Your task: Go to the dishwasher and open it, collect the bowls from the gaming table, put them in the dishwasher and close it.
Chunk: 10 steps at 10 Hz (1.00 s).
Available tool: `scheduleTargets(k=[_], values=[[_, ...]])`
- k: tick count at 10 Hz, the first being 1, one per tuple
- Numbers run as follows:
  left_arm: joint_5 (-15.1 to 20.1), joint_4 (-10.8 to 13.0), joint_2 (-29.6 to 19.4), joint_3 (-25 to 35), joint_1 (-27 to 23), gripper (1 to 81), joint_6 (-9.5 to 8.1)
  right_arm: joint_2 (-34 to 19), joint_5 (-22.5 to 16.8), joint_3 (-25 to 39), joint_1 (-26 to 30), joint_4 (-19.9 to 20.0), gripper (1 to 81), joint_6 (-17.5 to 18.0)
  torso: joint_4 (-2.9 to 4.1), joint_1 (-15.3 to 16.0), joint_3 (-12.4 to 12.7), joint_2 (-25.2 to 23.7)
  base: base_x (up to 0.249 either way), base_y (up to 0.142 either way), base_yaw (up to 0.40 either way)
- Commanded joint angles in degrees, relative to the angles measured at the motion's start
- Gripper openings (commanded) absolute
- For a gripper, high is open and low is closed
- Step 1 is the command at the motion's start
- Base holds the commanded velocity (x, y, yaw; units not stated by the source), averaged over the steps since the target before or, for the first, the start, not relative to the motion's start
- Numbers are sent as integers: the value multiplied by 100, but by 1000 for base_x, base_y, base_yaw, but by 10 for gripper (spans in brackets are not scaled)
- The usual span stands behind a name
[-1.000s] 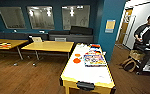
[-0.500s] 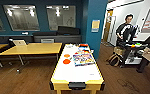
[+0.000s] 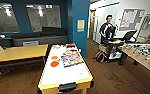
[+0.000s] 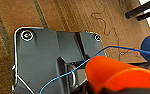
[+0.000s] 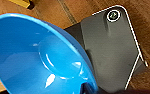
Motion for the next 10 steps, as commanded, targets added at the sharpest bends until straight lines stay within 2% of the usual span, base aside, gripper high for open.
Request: scheduleTargets(k=[1, 10], values=[[129, 69, -17, -162, -207, 10, -7, -82, -173, -22, 199, -90, 10, -19, 0, 7, 0, 0, 0, 0, -387], [129, 16, -17, -206, -216, 10, -8, 41, -173, -154, 199, -99, 10, -19, 0, 7, 0, 0, 0, 0, -387]])
